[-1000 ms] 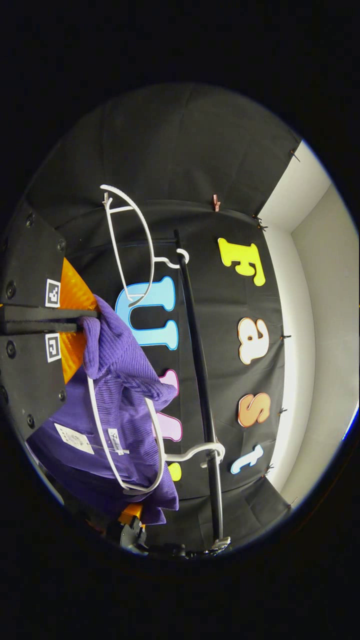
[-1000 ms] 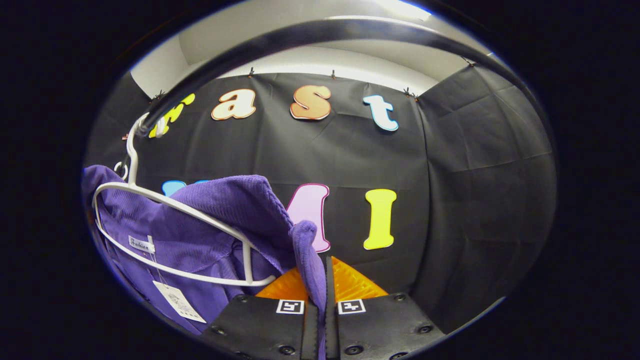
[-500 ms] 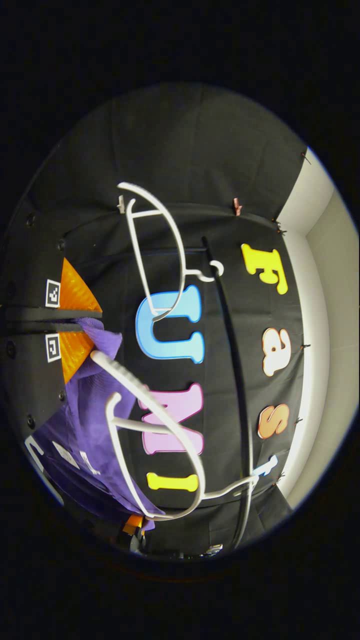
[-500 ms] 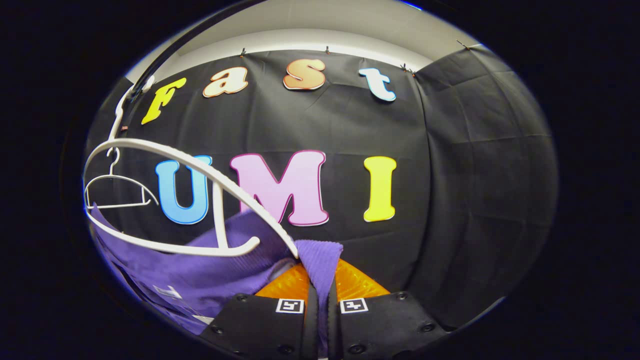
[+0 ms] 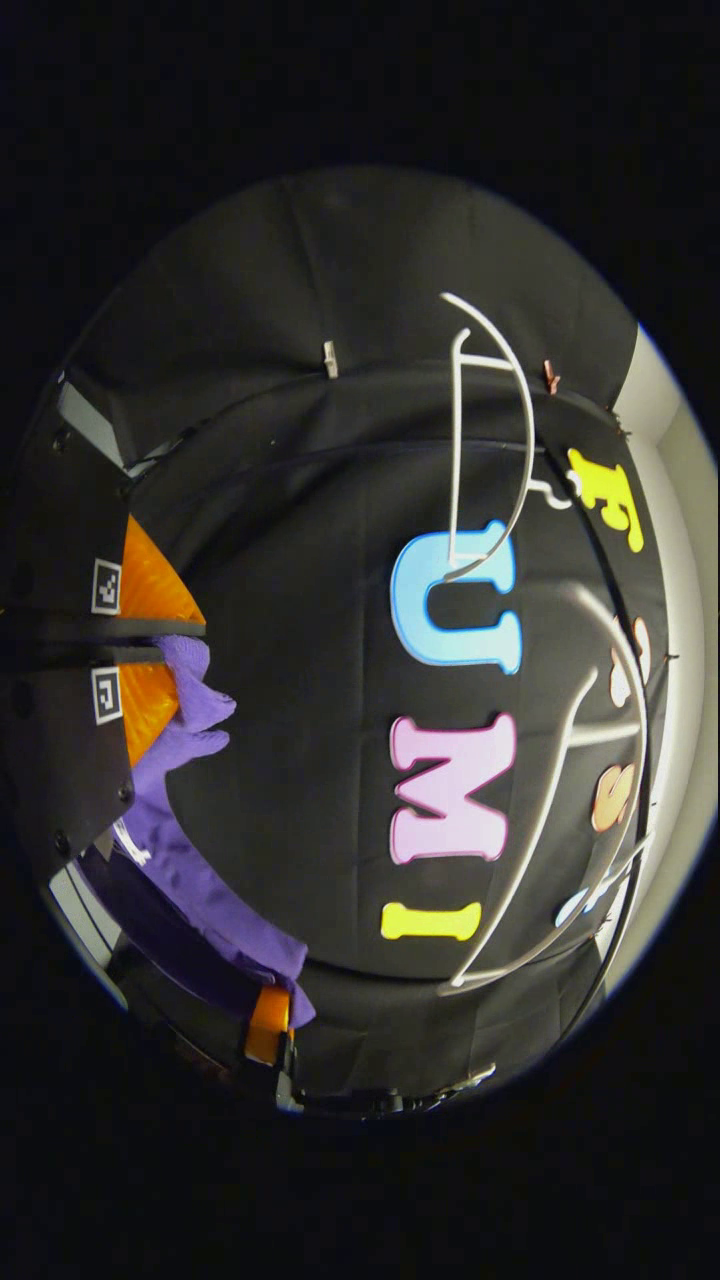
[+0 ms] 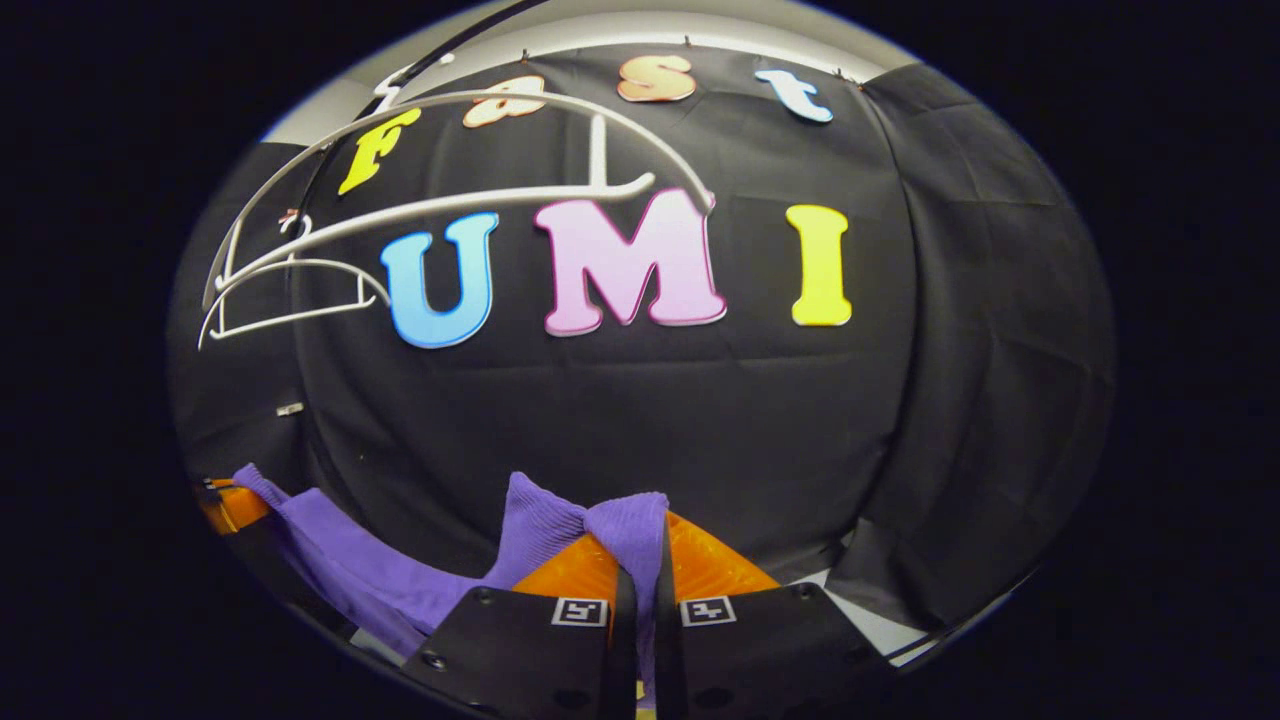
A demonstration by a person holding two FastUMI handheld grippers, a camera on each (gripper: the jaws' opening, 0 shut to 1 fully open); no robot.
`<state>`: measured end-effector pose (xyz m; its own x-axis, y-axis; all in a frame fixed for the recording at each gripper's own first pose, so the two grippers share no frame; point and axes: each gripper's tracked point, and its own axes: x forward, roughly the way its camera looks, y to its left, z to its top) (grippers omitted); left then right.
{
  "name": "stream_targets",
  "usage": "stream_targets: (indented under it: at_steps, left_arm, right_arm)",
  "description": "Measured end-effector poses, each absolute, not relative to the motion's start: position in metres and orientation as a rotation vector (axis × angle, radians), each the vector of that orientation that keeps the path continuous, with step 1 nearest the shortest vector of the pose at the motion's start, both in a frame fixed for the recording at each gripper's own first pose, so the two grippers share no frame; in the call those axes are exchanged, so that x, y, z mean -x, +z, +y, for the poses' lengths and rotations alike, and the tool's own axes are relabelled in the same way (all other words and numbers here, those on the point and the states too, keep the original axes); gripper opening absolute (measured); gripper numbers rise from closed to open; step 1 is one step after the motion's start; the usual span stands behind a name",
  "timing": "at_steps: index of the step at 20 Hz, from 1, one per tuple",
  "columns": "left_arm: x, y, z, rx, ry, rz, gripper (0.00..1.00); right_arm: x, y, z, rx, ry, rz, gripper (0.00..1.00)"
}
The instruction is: Grasp the clothes on the hanger with both hands and then place them into the laundry hamper below.
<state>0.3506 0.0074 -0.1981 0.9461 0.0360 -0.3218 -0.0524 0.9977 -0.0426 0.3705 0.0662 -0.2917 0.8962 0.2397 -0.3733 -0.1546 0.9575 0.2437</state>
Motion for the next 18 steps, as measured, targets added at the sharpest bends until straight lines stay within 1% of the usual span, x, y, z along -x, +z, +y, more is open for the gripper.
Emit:
stream_targets:
  at_steps: [2,7,12,13,14,18]
  left_arm:
    - [-0.349,-0.218,-0.014,0.092,-0.007,0.373,0.05]
    - [-0.352,-0.272,-0.037,0.143,-0.069,0.506,0.05]
    - [-0.349,-0.327,-0.06,0.201,-0.148,0.654,0.05]
    - [-0.344,-0.341,-0.063,0.204,-0.156,0.687,0.05]
    - [-0.339,-0.352,-0.066,0.208,-0.165,0.717,0.05]
    - [-0.326,-0.402,-0.078,0.201,-0.193,0.838,0.05]
  right_arm:
    - [-0.363,-0.31,0.084,-0.205,0.256,0.48,0.12]
    - [-0.348,-0.349,0.12,-0.177,0.344,0.616,0.12]
    - [-0.329,-0.4,0.144,-0.17,0.395,0.769,0.12]
    - [-0.323,-0.412,0.147,-0.164,0.401,0.804,0.12]
    - [-0.315,-0.422,0.151,-0.162,0.412,0.844,0.1]
    - [-0.287,-0.476,0.157,-0.121,0.444,0.988,0.1]
